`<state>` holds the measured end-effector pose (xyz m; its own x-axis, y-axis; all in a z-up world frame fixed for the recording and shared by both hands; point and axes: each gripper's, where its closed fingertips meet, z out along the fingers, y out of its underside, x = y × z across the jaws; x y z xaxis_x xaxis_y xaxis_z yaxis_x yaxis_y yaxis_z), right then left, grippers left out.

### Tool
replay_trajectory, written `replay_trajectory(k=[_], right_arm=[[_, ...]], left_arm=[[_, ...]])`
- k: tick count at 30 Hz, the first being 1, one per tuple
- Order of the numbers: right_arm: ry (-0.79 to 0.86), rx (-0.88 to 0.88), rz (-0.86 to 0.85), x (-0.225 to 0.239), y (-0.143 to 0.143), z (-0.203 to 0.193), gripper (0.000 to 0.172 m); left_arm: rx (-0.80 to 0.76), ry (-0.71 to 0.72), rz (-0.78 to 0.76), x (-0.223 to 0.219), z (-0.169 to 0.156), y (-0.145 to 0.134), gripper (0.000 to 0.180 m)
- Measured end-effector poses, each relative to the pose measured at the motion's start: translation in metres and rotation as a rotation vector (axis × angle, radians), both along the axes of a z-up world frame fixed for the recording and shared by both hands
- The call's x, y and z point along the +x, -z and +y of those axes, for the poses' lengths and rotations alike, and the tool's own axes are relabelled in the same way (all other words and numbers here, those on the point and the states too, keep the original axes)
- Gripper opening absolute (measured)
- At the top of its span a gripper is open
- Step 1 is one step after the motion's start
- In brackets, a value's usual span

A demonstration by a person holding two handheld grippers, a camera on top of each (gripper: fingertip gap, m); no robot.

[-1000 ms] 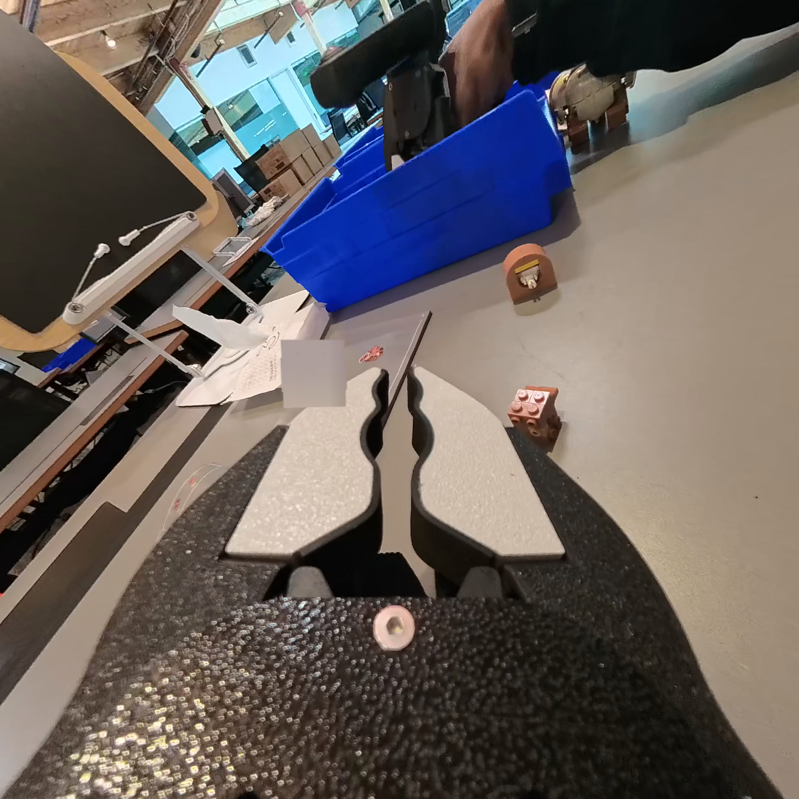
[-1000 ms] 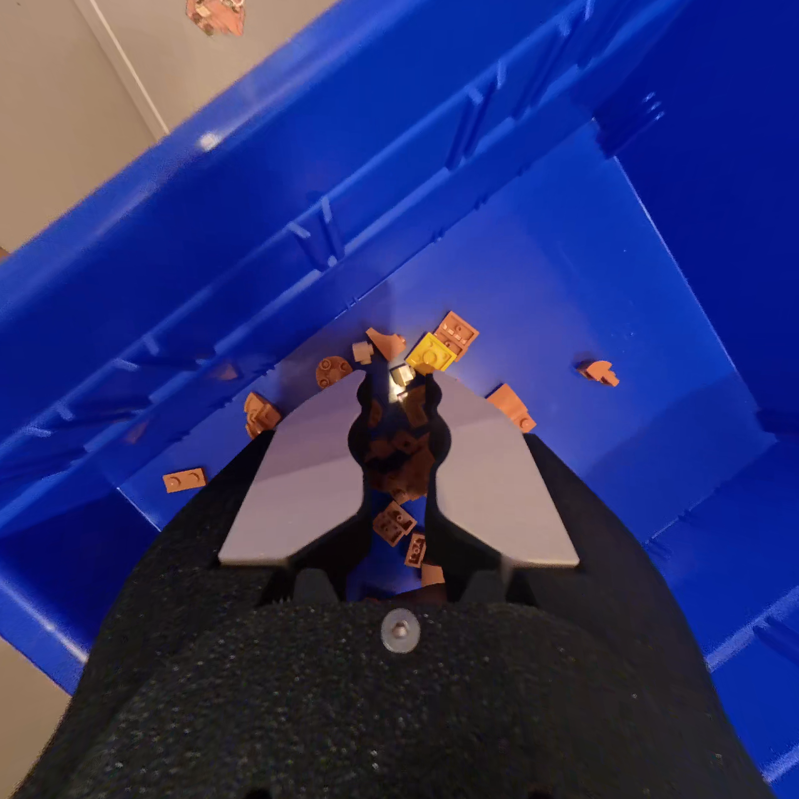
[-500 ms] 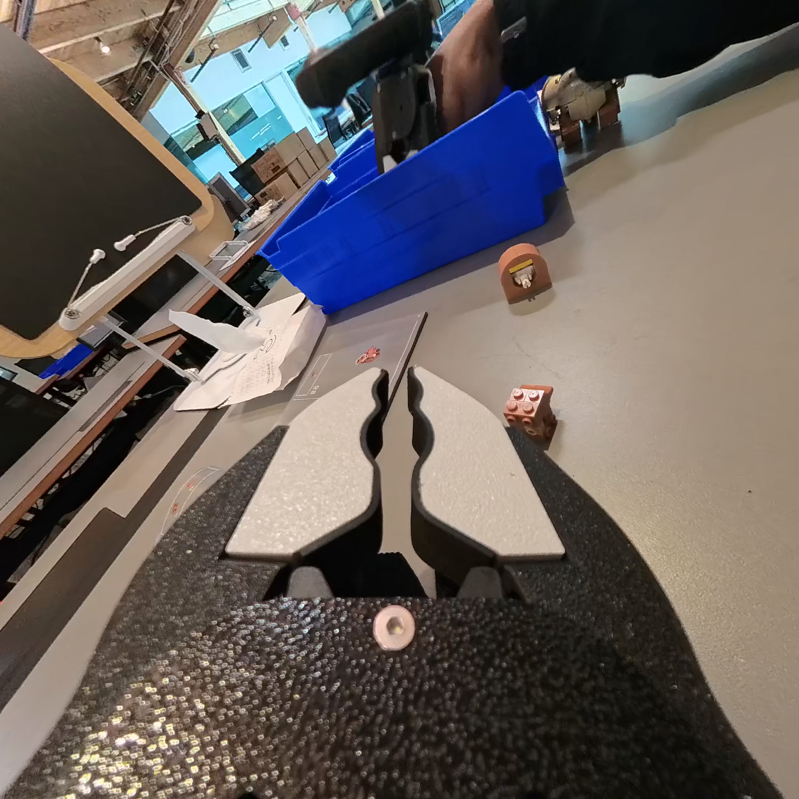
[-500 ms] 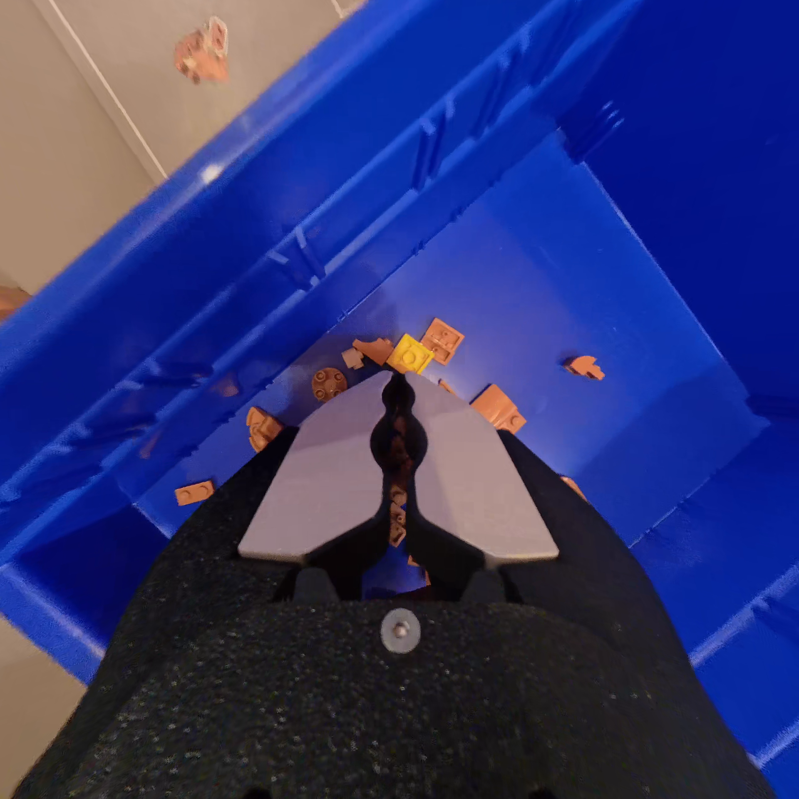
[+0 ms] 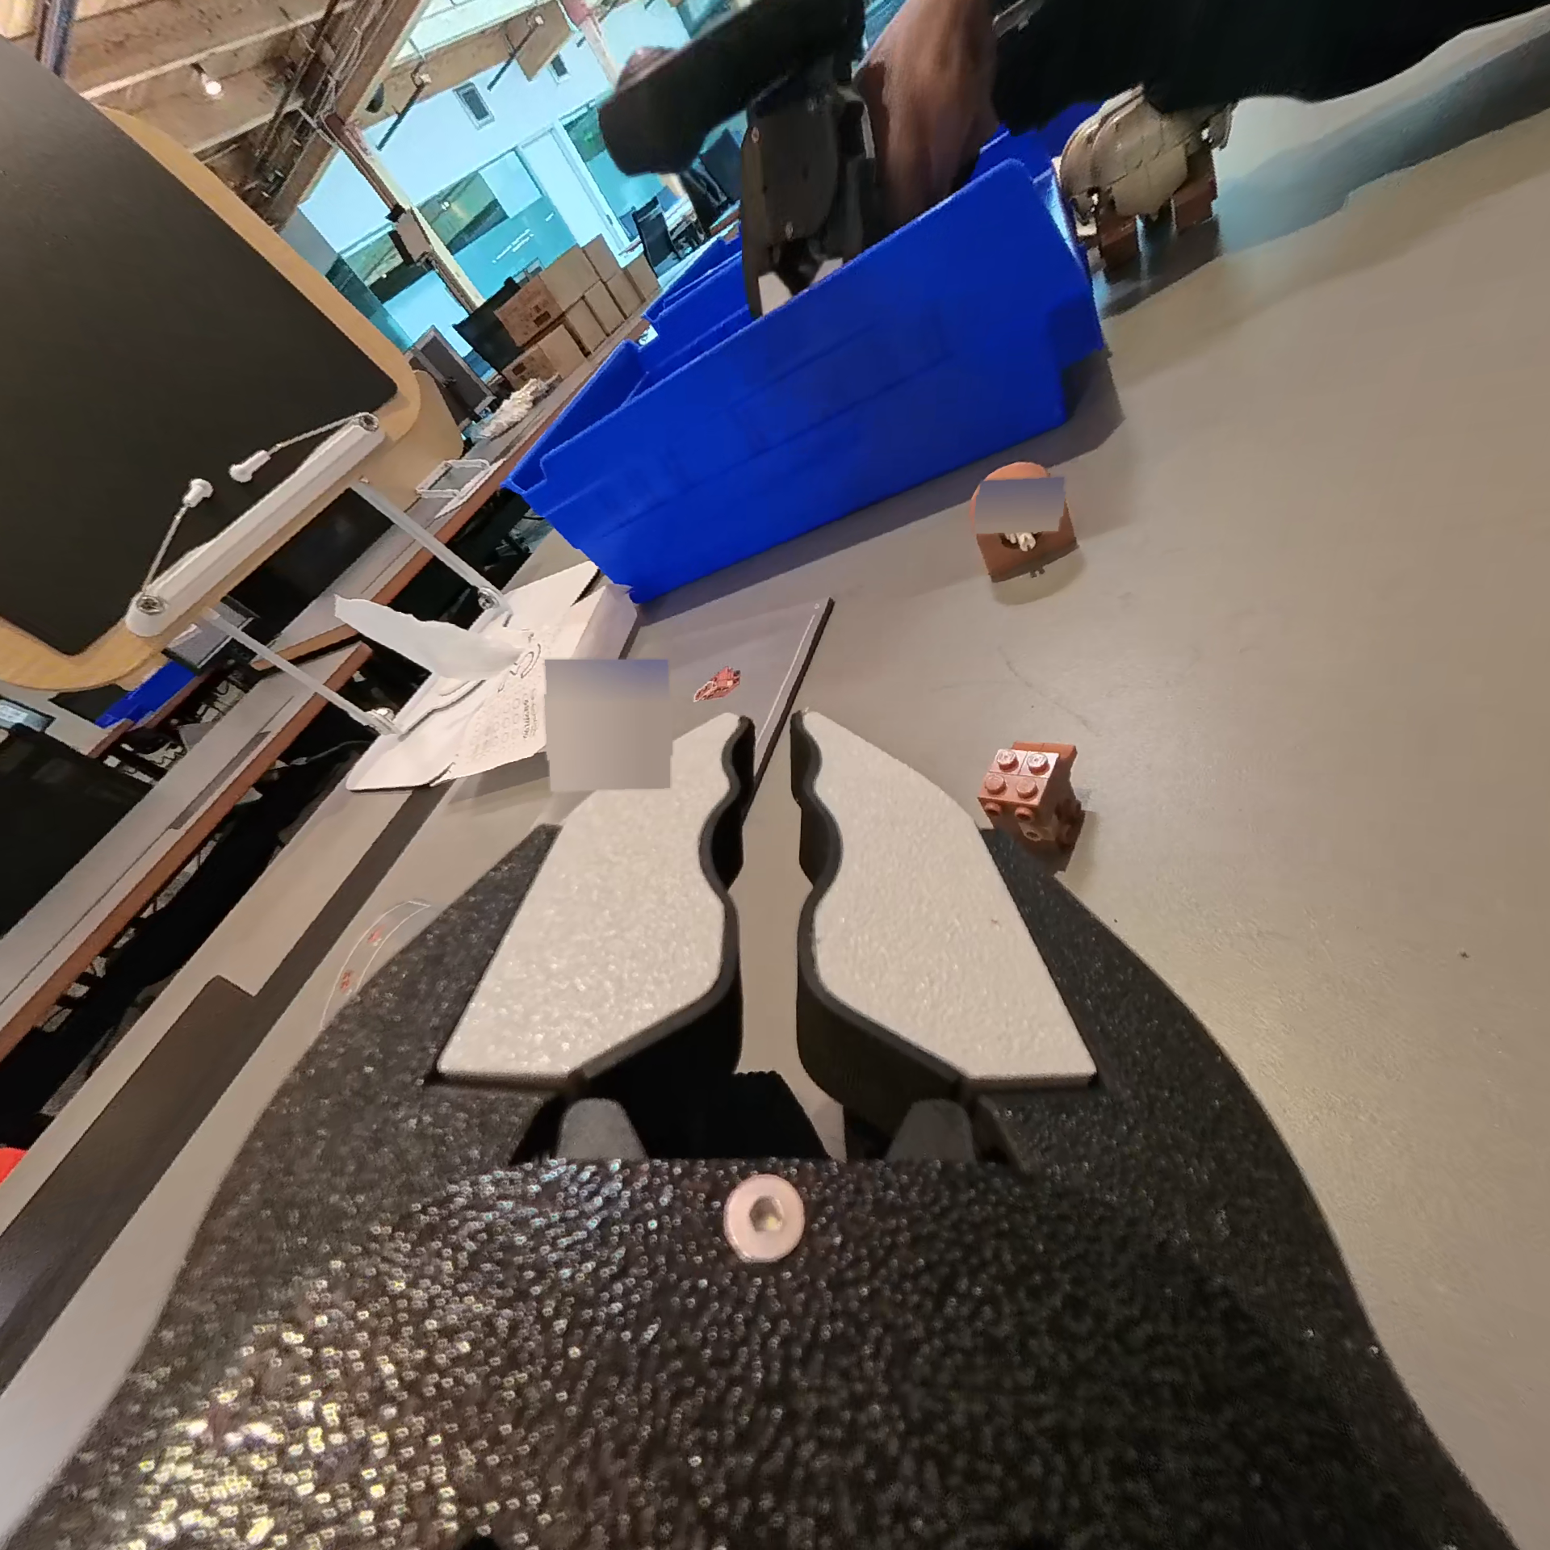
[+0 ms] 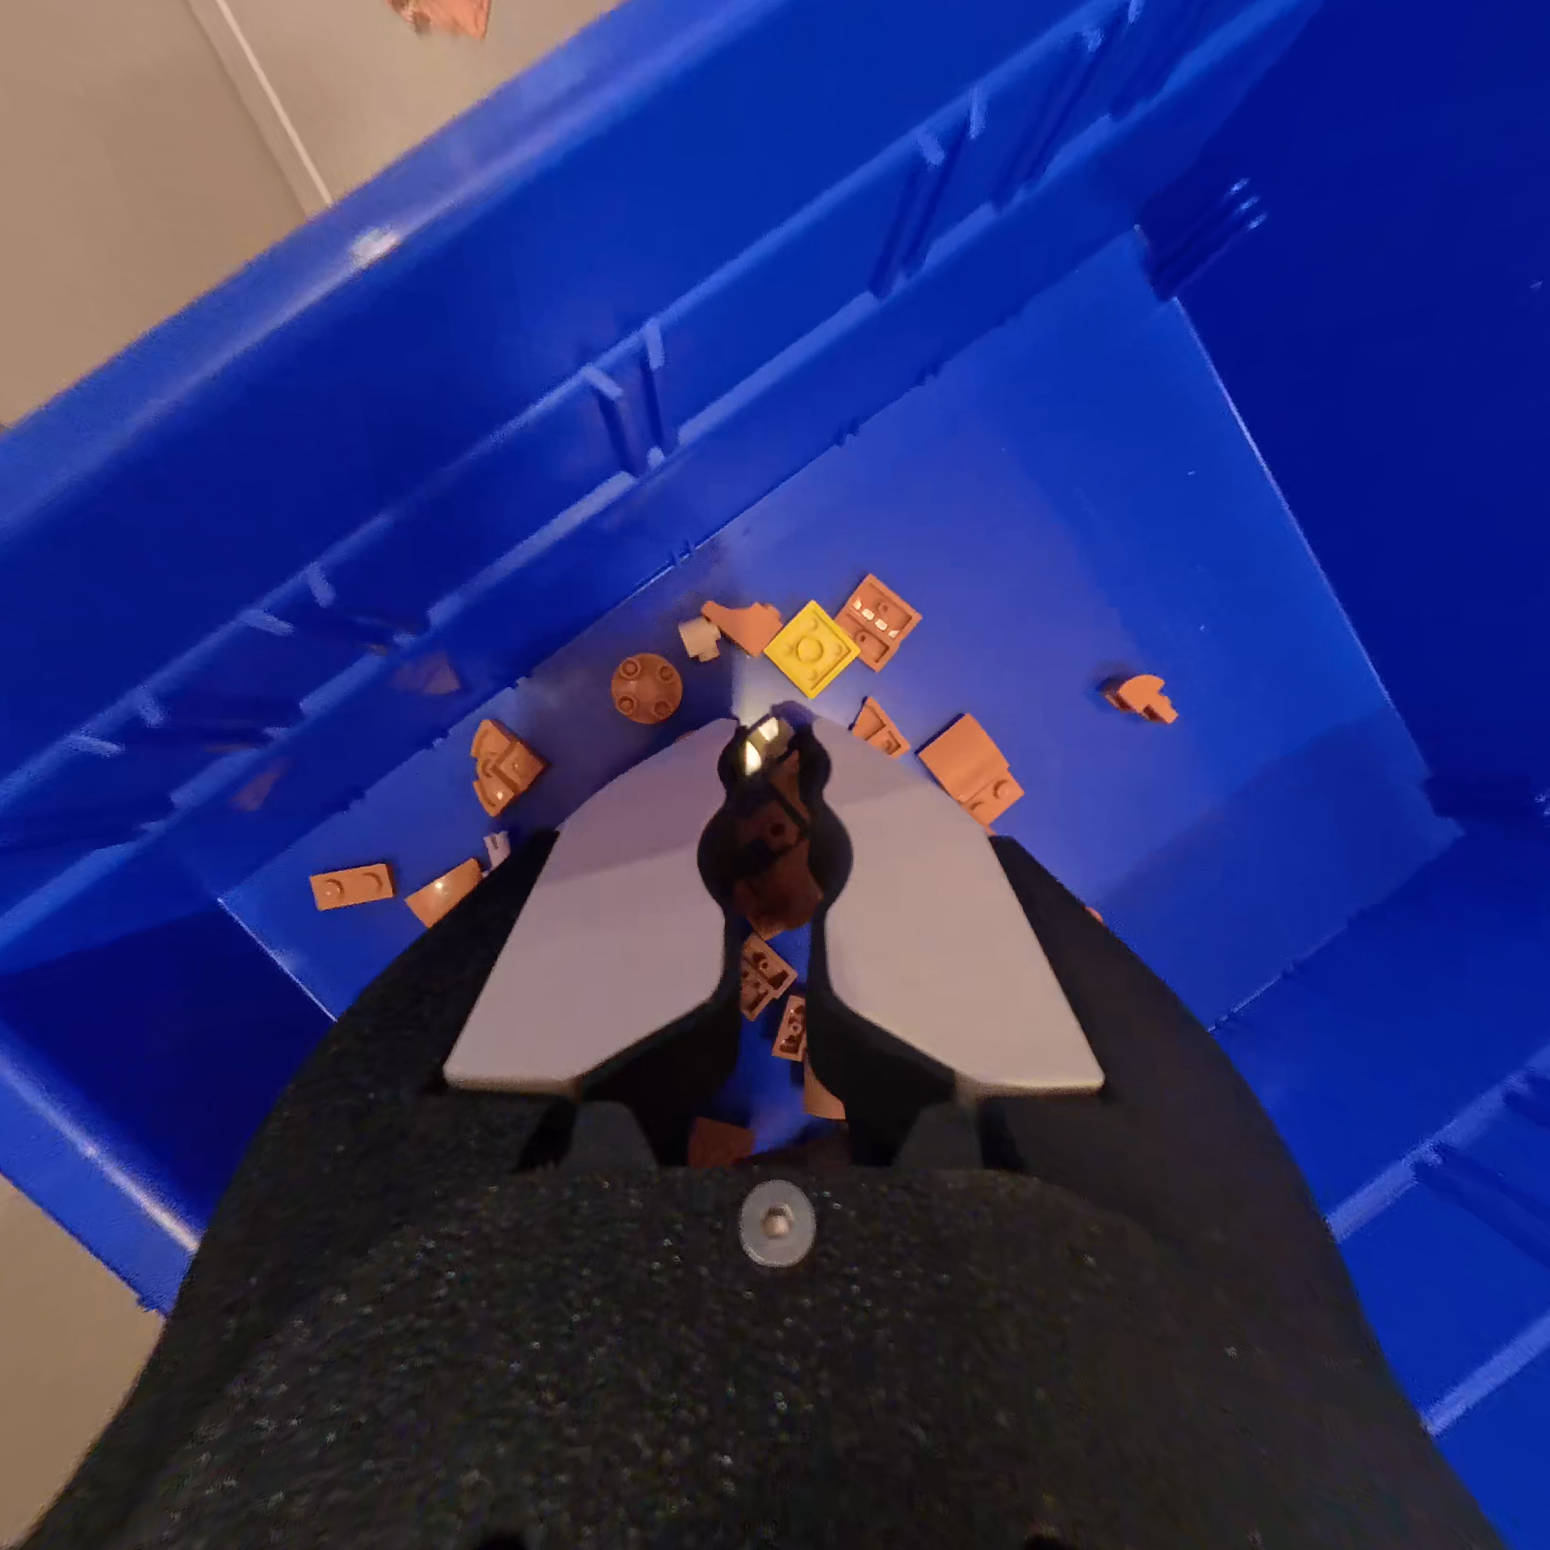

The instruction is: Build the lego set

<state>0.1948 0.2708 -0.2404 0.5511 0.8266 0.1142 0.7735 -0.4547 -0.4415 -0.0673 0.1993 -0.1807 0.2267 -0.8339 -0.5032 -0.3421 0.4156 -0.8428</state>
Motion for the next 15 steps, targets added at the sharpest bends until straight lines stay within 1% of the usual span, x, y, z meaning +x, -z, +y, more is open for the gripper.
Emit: replay_trajectory(k=[7,10,13,15], right_arm=[[-0.008,-0.016,-0.021,0.001,0.003,0.005,0.013],[-0.010,-0.017,-0.040,0.003,0.001,0.004,0.020],[-0.002,-0.007,0.026,0.000,-0.009,0.005,0.019],[-0.004,-0.006,0.042,0.001,-0.012,0.005,0.018]], left_arm=[[-0.008,0.004,0.007,0.000,0.000,0.001,0.008],[-0.007,0.007,0.006,0.000,-0.001,0.001,0.007],[-0.008,0.010,0.004,0.000,-0.001,0.001,0.007],[-0.009,0.012,0.007,0.000,-0.001,0.001,0.008]])
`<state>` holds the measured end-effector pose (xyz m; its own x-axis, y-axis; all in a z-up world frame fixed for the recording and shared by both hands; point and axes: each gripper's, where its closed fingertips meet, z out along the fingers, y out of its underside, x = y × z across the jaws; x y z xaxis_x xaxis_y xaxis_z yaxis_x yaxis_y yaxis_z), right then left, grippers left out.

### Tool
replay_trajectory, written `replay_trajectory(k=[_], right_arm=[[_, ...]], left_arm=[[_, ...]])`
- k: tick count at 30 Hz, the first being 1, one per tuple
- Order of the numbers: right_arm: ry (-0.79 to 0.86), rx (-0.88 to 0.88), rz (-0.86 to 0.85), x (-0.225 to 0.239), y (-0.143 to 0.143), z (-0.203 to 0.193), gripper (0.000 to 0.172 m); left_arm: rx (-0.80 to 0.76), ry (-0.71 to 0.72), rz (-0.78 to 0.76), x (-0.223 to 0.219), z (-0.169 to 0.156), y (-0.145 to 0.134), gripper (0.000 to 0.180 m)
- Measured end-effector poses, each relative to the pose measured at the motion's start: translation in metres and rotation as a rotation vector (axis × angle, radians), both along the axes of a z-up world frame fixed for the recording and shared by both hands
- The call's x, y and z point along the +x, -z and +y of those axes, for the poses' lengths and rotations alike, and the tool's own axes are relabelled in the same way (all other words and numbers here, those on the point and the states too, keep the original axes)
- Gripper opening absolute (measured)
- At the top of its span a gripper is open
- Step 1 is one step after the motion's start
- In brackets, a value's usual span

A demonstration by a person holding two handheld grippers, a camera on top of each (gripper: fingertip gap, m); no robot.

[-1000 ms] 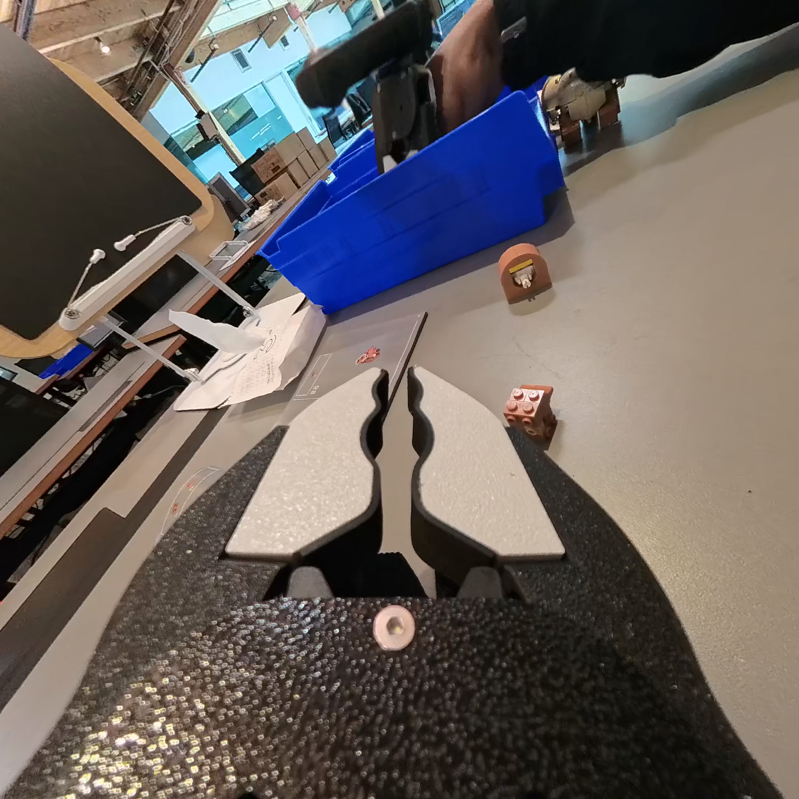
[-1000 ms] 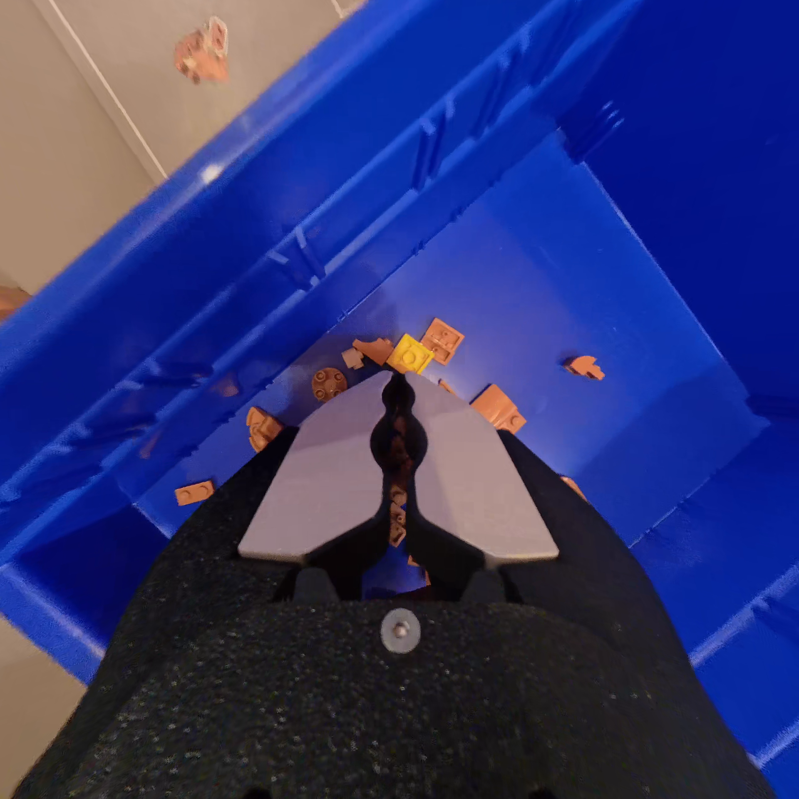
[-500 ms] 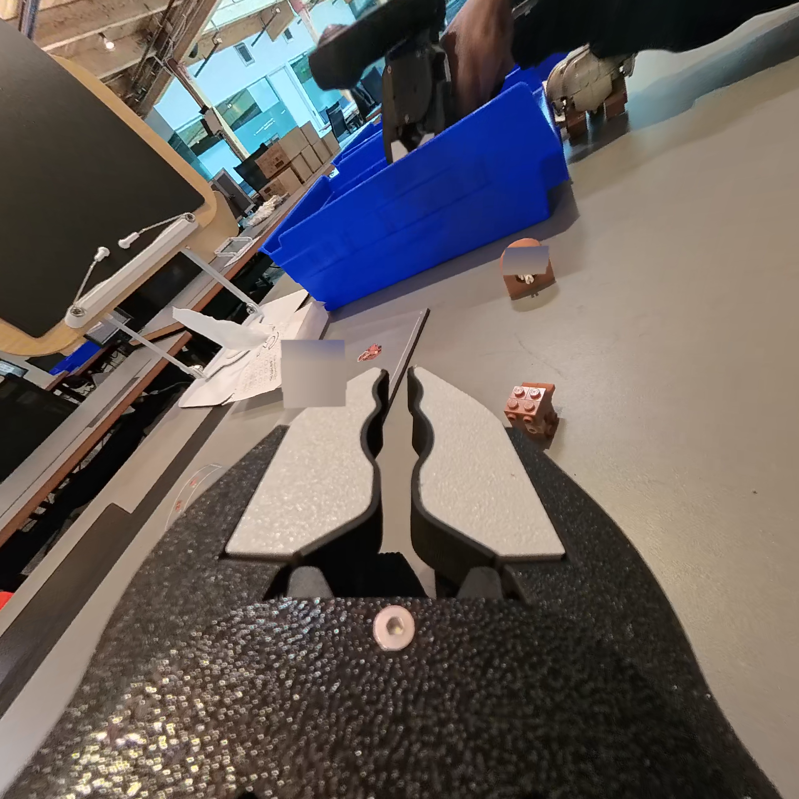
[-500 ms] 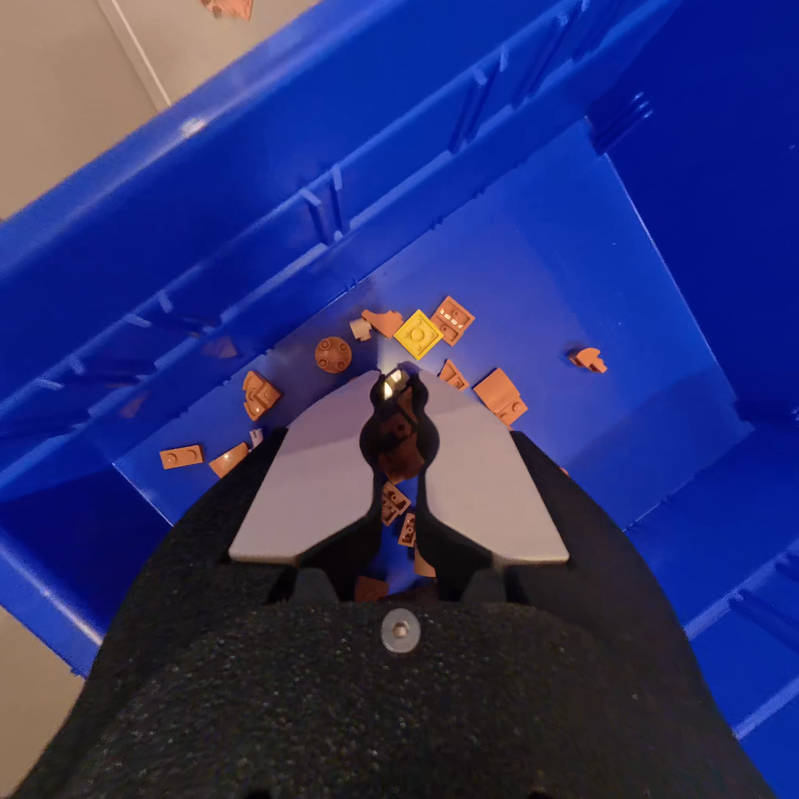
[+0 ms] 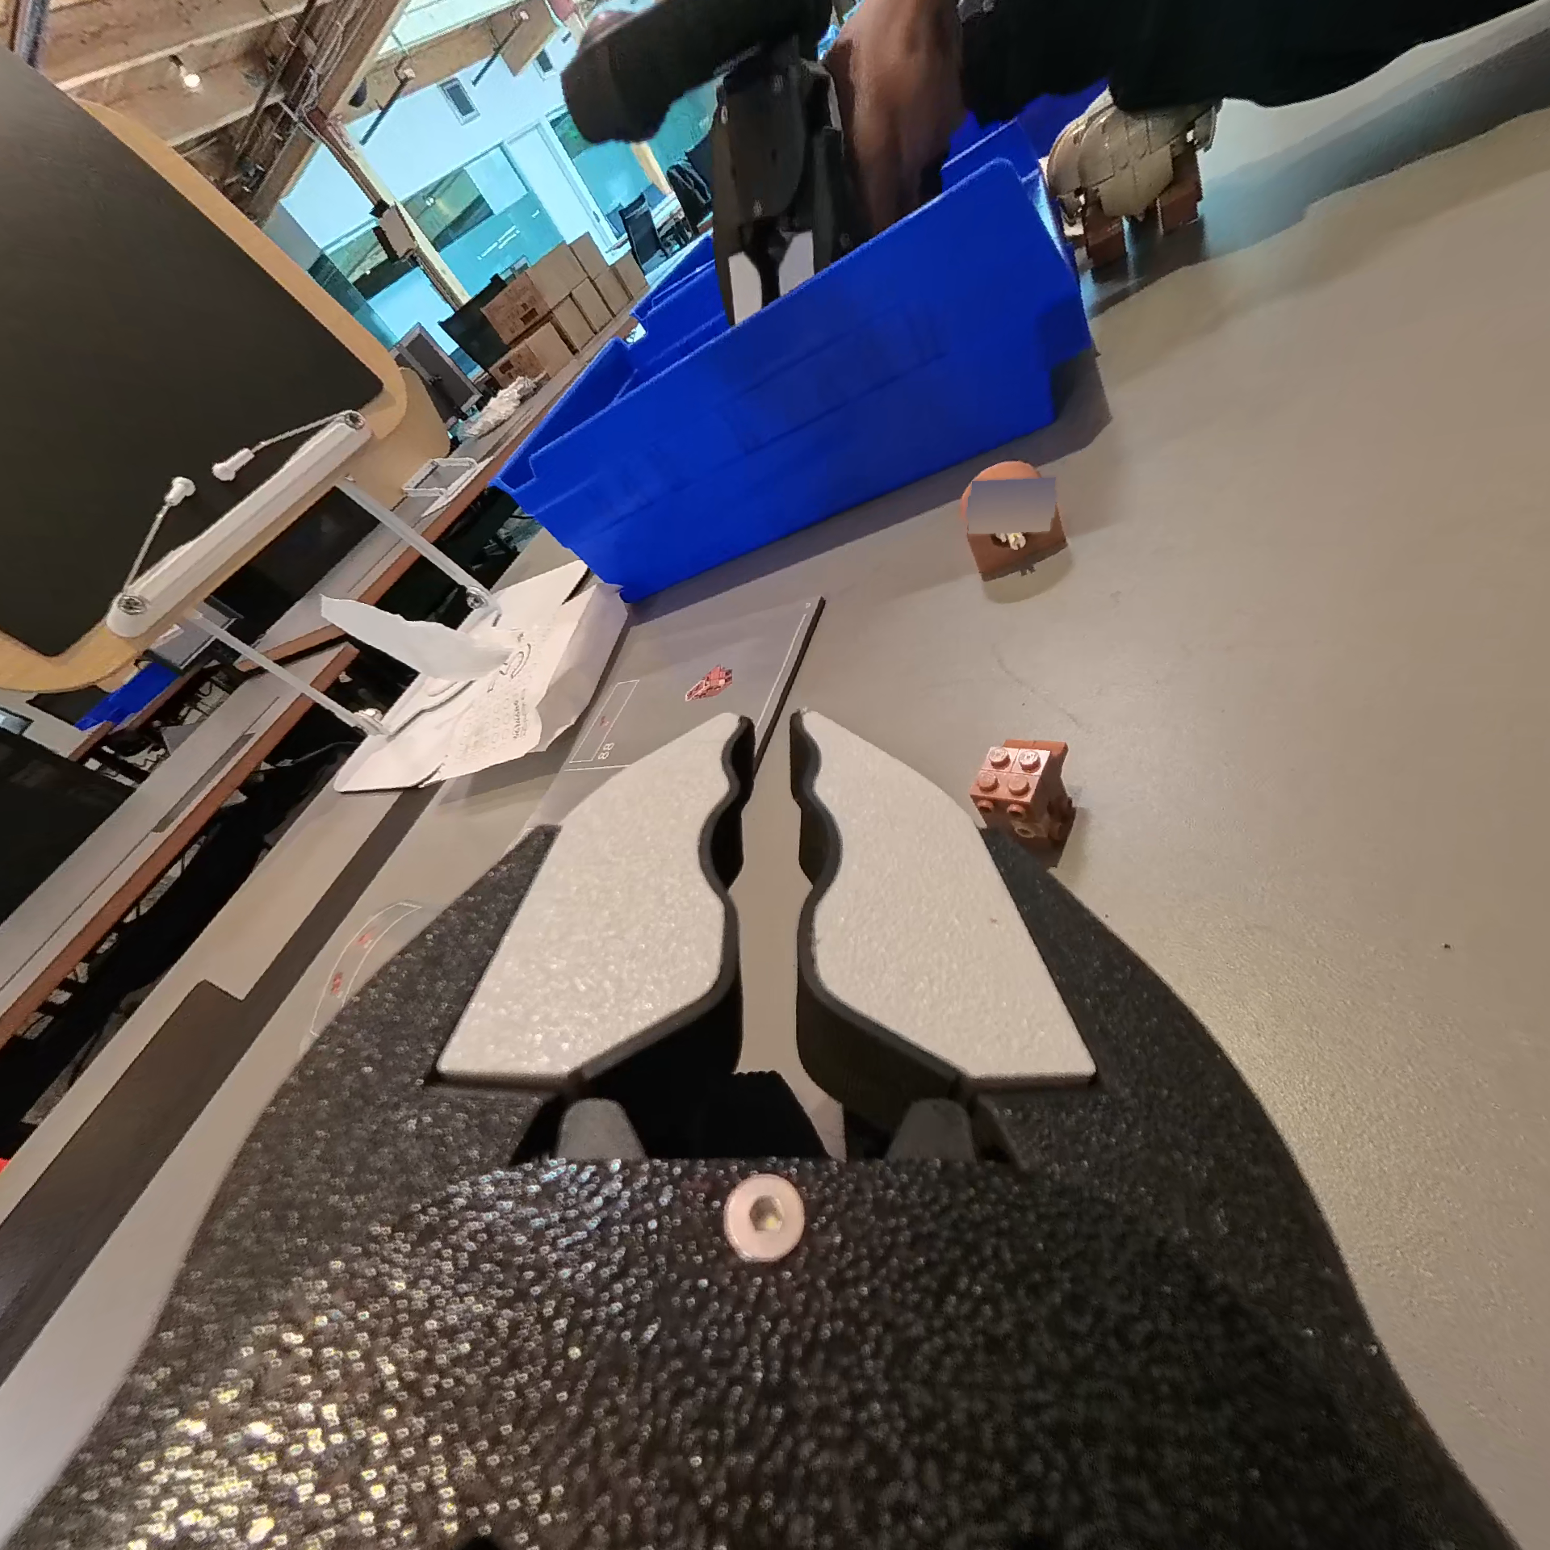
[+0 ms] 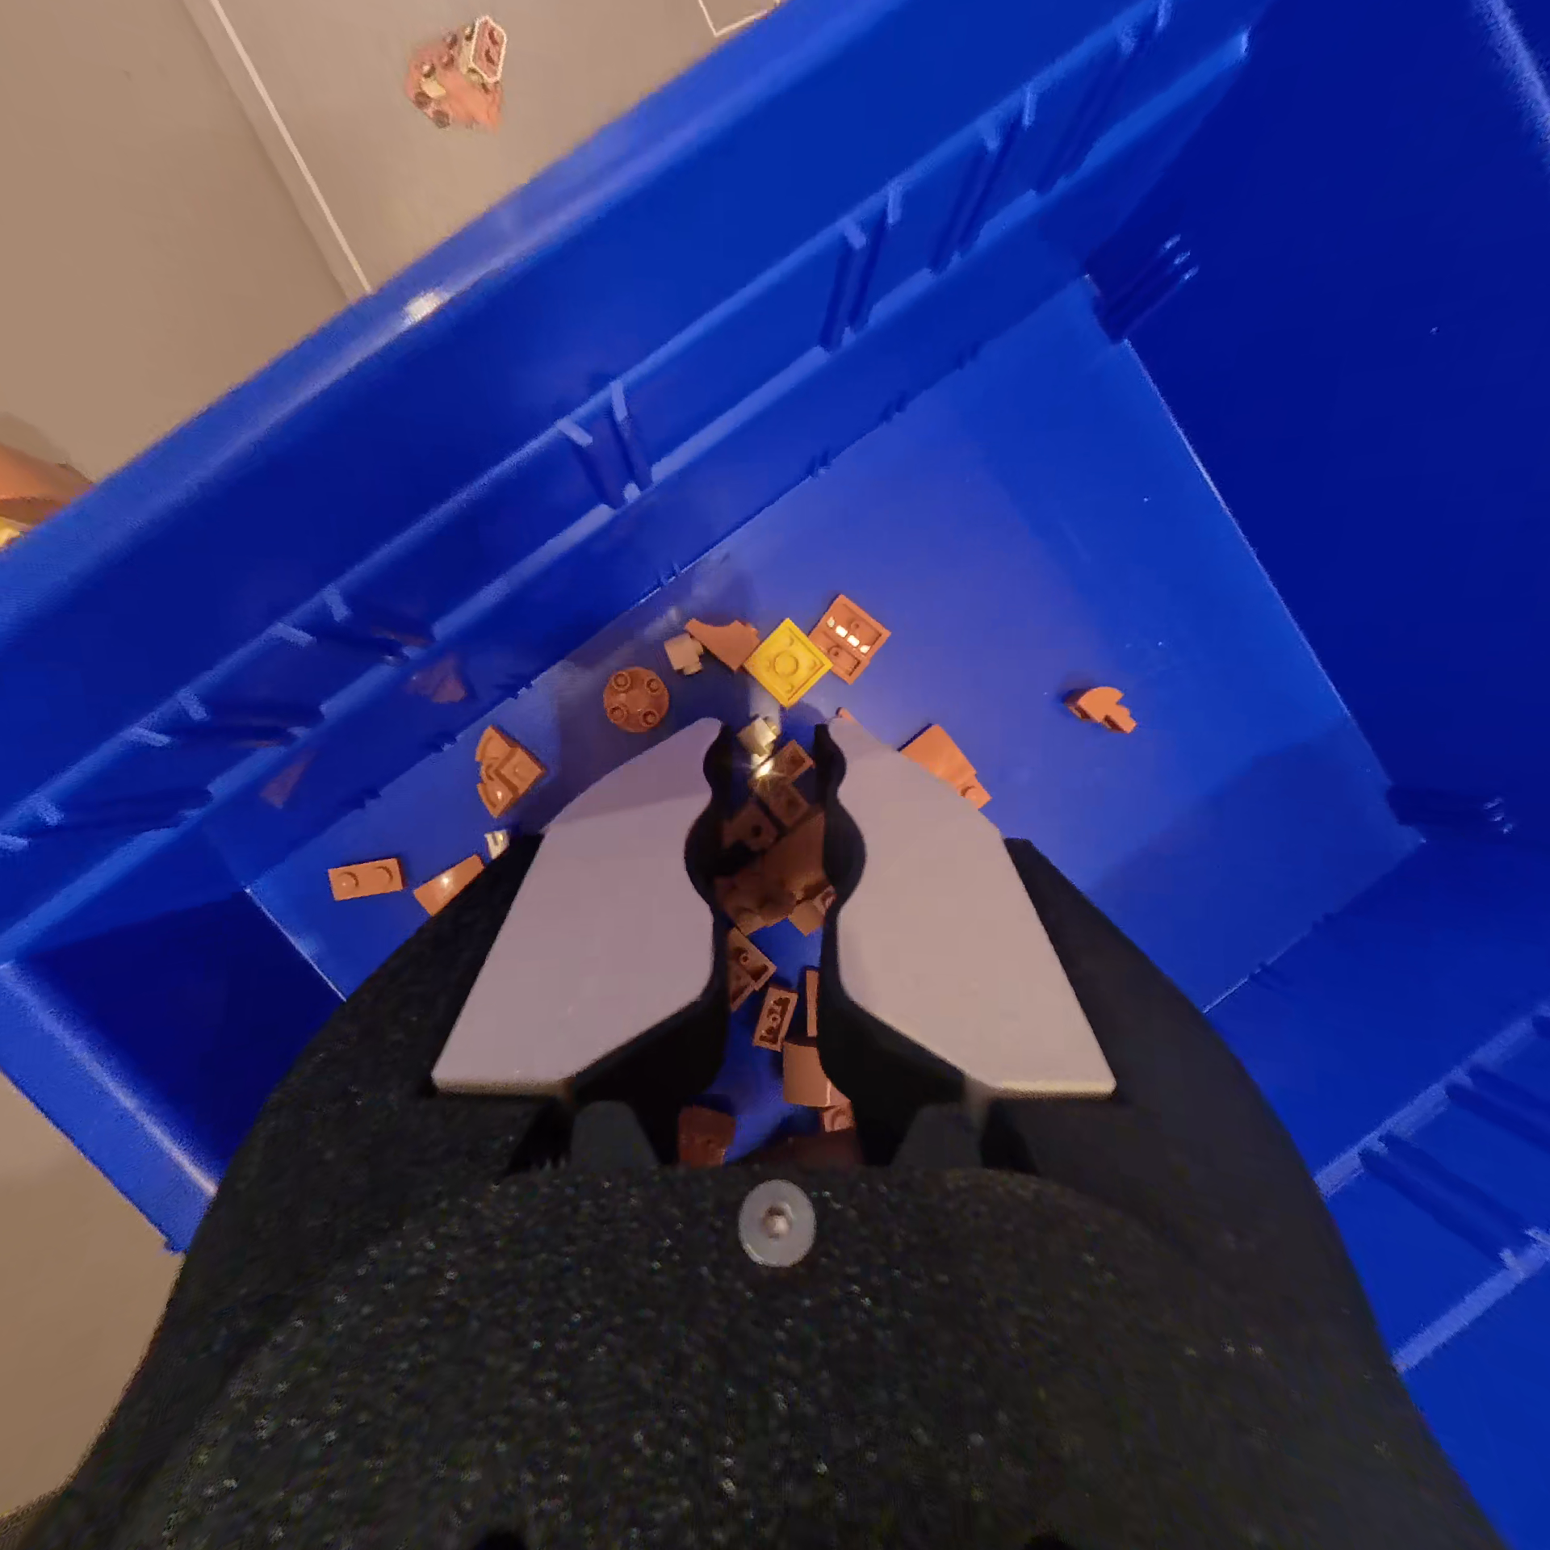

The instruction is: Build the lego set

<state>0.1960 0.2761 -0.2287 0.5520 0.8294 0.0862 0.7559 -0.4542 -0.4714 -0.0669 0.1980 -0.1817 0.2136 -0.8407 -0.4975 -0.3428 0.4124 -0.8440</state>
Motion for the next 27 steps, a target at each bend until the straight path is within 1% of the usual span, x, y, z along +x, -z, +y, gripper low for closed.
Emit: replay_trajectory(k=[2,8,10,15,18,21,23,25,26,27], right_arm=[[-0.006,-0.013,0.003,0.000,0.002,-0.002,0.017],[-0.022,-0.034,-0.066,0.000,0.020,-0.003,0.017],[-0.013,-0.036,-0.051,-0.003,0.020,-0.001,0.011],[-0.004,-0.021,-0.040,-0.004,0.016,-0.001,0.010],[0.026,0.024,0.035,-0.004,-0.005,-0.005,0.010],[0.031,0.100,0.171,-0.012,-0.049,-0.029,0.010],[0.001,0.145,0.285,-0.028,-0.084,-0.057,0.010],[-0.061,0.165,0.406,-0.054,-0.113,-0.092,0.010],[-0.096,0.164,0.456,-0.071,-0.121,-0.110,0.010],[-0.124,0.155,0.482,-0.088,-0.124,-0.126,0.010]], left_arm=[[0.001,0.001,0.002,0.000,0.000,0.000,0.008],[0.002,0.001,0.003,0.000,0.000,0.000,0.008],[0.002,0.000,0.001,0.000,0.000,0.000,0.007],[0.002,-0.001,-0.001,0.000,0.000,0.000,0.007],[0.004,-0.001,-0.001,0.000,0.000,0.000,0.007],[0.004,-0.002,-0.002,0.000,0.000,0.000,0.007],[0.003,-0.004,0.000,0.000,0.000,0.000,0.008],[0.001,-0.007,0.007,0.001,0.001,0.001,0.007],[0.001,-0.008,0.008,0.001,0.001,0.001,0.007],[0.001,-0.009,0.008,0.001,0.001,0.001,0.007]])
